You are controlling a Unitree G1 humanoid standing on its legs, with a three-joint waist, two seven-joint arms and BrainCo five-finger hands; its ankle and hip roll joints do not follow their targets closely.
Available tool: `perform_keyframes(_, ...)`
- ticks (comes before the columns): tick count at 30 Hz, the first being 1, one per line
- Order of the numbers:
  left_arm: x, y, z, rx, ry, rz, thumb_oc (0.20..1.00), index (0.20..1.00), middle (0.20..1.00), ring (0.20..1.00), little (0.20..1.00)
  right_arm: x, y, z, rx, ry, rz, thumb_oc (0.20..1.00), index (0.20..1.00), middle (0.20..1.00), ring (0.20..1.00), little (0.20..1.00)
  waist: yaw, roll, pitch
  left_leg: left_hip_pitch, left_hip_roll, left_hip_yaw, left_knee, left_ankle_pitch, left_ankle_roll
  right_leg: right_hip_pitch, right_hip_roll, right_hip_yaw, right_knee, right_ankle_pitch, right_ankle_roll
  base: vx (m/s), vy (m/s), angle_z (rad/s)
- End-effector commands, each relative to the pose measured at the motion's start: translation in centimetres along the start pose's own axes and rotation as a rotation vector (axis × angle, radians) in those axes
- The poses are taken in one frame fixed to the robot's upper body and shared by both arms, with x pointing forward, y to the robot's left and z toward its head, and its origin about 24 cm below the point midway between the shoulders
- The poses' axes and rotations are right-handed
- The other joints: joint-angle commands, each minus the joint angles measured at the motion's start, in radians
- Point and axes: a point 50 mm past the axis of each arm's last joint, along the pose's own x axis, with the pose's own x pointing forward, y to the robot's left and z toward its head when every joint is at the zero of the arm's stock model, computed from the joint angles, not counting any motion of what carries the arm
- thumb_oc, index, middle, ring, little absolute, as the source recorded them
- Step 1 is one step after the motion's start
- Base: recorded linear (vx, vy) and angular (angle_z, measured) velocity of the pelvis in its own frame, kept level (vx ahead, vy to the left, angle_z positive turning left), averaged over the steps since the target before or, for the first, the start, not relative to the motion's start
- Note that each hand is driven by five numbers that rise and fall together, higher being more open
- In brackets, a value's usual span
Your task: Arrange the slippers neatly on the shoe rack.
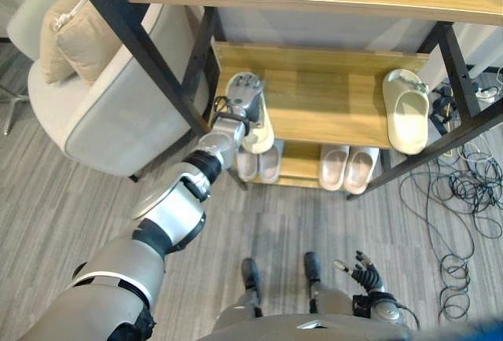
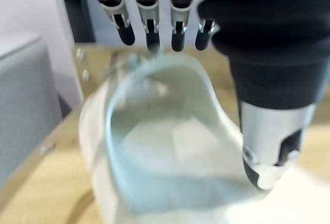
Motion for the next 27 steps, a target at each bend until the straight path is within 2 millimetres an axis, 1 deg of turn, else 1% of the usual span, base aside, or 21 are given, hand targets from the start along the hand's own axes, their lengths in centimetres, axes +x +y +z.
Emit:
perform_keyframes(1,2.2,5.1,-1.4,0.104,0.062,0.169,1.0,1.0,1.0,1.0,1.0,-1.8,0.7,-3.6,-0.033,0.118,0.021,1.0,1.0,1.0,1.0,1.0,-0.014,0.029,0.05,0.032,-0.045,0.001,0.004,-0.043,0.015,0.043,0.001,0.069,0.044,-0.084,0.022,0.0,0.0,0.0)
perform_keyframes(2,2.2,4.8,-1.2,0.115,0.067,0.173,1.0,1.0,1.0,1.0,1.0,-1.8,0.9,-3.8,-0.034,0.127,0.03,1.0,1.0,1.0,1.0,1.0,-0.013,0.027,0.049,0.033,-0.046,-0.001,0.004,-0.043,0.016,0.046,0.002,0.068,0.041,-0.084,0.021,0.0,0.0,0.0)
perform_keyframes(7,2.1,4.6,-1.2,0.126,0.082,0.188,1.0,1.0,1.0,1.0,1.0,-2.0,1.2,-4.1,-0.033,0.14,0.041,1.0,1.0,1.0,1.0,1.0,-0.013,0.024,0.042,0.036,-0.046,-0.006,0.004,-0.044,0.015,0.053,0.0,0.063,0.036,-0.085,0.022,0.0,0.0,0.0)
perform_keyframes(12,2.2,5.2,-1.5,0.124,0.101,0.233,1.0,1.0,1.0,1.0,1.0,-2.0,1.5,-4.2,-0.04,0.151,0.05,1.0,1.0,1.0,1.0,1.0,-0.012,0.019,0.034,0.04,-0.048,-0.009,0.004,-0.048,0.016,0.062,-0.003,0.057,0.027,-0.085,0.025,0.0,0.0,0.0)
perform_keyframes(18,2.2,5.3,-1.5,0.122,0.102,0.238,1.0,1.0,1.0,1.0,1.0,-2.0,1.4,-4.2,-0.04,0.151,0.048,1.0,1.0,1.0,1.0,1.0,-0.012,0.018,0.033,0.04,-0.048,-0.011,0.004,-0.048,0.016,0.063,-0.004,0.057,0.027,-0.085,0.025,0.0,0.0,0.0)
perform_keyframes(19,2.3,5.9,-1.6,0.124,0.105,0.26,1.0,1.0,1.0,1.0,1.0,-1.9,1.4,-4.1,-0.044,0.152,0.047,1.0,1.0,1.0,1.0,1.0,-0.01,0.017,0.029,0.042,-0.048,-0.011,0.004,-0.048,0.016,0.066,-0.004,0.056,0.027,-0.086,0.025,0.0,0.0,0.0)
perform_keyframes(20,2.4,6.3,-2.2,0.119,0.132,0.278,1.0,1.0,1.0,1.0,1.0,-1.9,1.6,-4.0,-0.041,0.15,0.049,1.0,1.0,1.0,1.0,1.0,-0.01,0.018,0.027,0.043,-0.048,-0.012,0.004,-0.049,0.017,0.067,-0.004,0.055,0.027,-0.086,0.025,0.0,0.0,0.0)
perform_keyframes(21,2.3,6.4,-2.6,0.114,0.159,0.284,1.0,1.0,1.0,1.0,1.0,-1.8,1.7,-3.9,-0.044,0.149,0.052,1.0,1.0,1.0,1.0,1.0,-0.012,0.019,0.03,0.043,-0.048,-0.01,0.004,-0.048,0.017,0.066,-0.004,0.055,0.029,-0.087,0.025,0.0,0.0,0.0)
perform_keyframes(23,2.3,6.5,-3.0,0.115,0.185,0.28,1.0,1.0,1.0,1.0,1.0,-1.8,1.9,-3.9,-0.045,0.149,0.055,1.0,1.0,1.0,1.0,1.0,-0.012,0.018,0.034,0.042,-0.047,-0.009,0.004,-0.047,0.019,0.062,-0.003,0.058,0.03,-0.086,0.025,0.0,0.0,0.0)
perform_keyframes(25,2.1,5.9,-3.5,0.109,0.23,0.26,1.0,1.0,1.0,1.0,1.0,-1.6,2.0,-3.6,-0.046,0.141,0.053,1.0,1.0,1.0,1.0,1.0,-0.015,0.018,0.041,0.036,-0.046,-0.004,0.004,-0.046,0.018,0.055,-0.003,0.061,0.028,-0.082,0.025,0.0,0.0,0.0)
perform_keyframes(27,2.1,5.8,-3.7,0.106,0.247,0.26,1.0,1.0,1.0,1.0,1.0,-1.6,2.0,-3.6,-0.048,0.139,0.053,1.0,1.0,1.0,1.0,1.0,-0.017,0.018,0.044,0.032,-0.046,0.0,0.004,-0.046,0.018,0.05,-0.003,0.063,0.028,-0.078,0.026,0.0,0.002,-0.02)
